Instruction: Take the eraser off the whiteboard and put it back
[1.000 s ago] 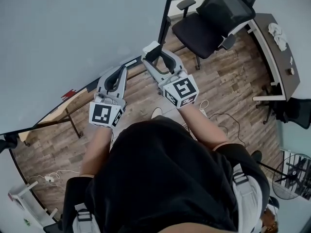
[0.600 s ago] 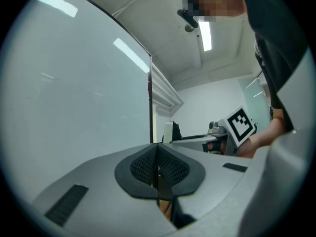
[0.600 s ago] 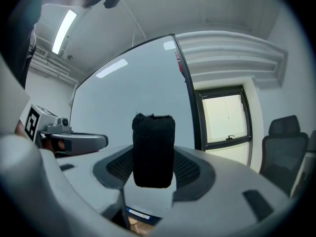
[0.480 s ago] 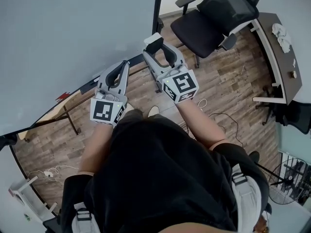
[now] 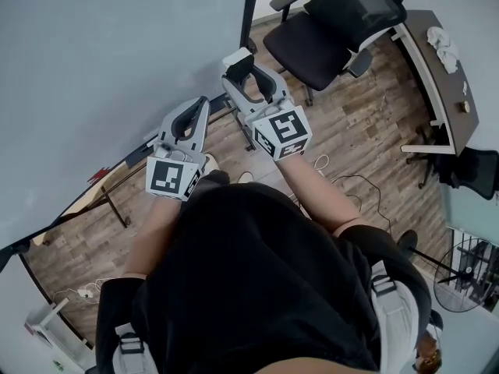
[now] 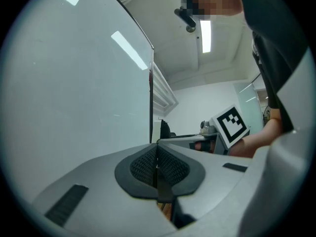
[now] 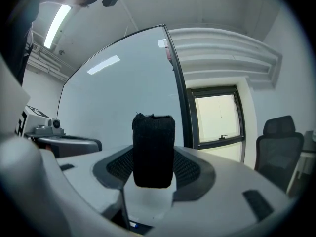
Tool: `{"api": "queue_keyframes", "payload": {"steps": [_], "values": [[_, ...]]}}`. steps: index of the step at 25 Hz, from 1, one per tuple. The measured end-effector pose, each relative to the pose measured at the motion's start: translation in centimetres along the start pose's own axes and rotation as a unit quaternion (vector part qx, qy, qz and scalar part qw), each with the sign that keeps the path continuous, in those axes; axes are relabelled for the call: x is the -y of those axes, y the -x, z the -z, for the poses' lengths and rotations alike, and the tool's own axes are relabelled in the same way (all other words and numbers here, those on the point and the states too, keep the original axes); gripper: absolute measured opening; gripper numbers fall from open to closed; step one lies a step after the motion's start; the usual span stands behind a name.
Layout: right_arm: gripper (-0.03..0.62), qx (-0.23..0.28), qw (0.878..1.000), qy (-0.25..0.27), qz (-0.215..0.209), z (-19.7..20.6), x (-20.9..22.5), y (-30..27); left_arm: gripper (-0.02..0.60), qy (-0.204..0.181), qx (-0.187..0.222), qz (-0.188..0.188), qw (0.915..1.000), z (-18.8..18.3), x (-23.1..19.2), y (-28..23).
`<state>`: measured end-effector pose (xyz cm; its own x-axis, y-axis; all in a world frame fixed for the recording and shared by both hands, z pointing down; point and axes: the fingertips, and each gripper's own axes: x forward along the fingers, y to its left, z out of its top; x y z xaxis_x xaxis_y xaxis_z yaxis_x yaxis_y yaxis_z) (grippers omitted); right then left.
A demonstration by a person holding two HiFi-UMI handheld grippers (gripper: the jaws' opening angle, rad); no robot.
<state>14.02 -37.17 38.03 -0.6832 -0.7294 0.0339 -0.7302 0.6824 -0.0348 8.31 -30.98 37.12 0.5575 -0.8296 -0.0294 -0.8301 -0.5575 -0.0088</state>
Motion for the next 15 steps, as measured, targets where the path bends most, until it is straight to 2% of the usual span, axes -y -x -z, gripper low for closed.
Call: {"api": "queue_keyframes", "payload": {"steps": [15], "values": [[0.224,-0.006,0.999,-0.003,0.038,0.2,2.4,-3.8,-0.005,0.014,-0.001,0.042,0.999,0.5,-2.0,-2.8]]}}
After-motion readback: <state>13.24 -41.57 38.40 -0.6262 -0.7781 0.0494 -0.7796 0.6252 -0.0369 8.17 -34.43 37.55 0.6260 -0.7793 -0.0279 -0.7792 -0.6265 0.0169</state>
